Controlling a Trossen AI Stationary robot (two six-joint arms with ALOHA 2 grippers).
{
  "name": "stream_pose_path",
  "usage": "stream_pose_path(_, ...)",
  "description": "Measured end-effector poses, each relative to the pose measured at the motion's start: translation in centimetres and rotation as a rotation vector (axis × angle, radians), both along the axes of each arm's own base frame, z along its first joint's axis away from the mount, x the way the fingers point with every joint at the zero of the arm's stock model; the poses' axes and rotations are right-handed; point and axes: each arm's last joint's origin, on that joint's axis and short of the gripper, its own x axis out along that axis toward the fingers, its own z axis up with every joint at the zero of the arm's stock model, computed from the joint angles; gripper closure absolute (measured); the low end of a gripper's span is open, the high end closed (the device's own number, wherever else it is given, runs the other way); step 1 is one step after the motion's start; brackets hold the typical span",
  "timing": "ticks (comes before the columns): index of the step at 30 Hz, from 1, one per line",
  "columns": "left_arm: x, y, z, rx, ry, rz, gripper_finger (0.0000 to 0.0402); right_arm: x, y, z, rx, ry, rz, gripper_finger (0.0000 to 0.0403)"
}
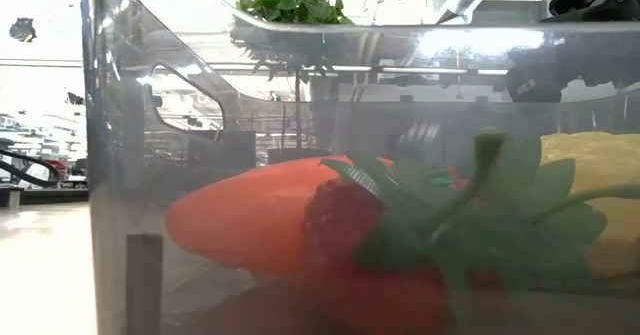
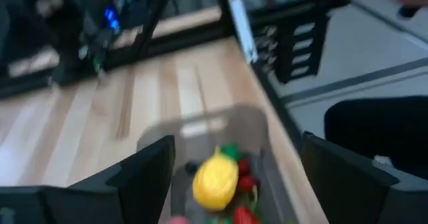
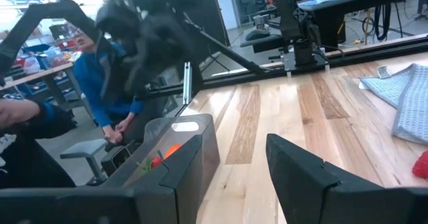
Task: Pick and placing Produce into tupperware
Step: Put the pink peach into the black bin
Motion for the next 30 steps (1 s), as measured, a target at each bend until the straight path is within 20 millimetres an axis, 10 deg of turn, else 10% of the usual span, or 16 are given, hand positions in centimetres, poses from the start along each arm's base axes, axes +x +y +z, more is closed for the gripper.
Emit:
stream_pose_path(13, -2.4, 3.3, 2.2, -0.097, -0.200, -0.185, 0.0093, 0.0, 0.0, -0.2, 0.010, 0.030, -0.001, 0.0218)
stream_pose_path(30, -13.7, 10.9, -0.3, -0.285, -0.412, -0.242, 0.0093, 0.1, -0.3, -0.1, 0.021, 0.015, -0.106, 0.0217)
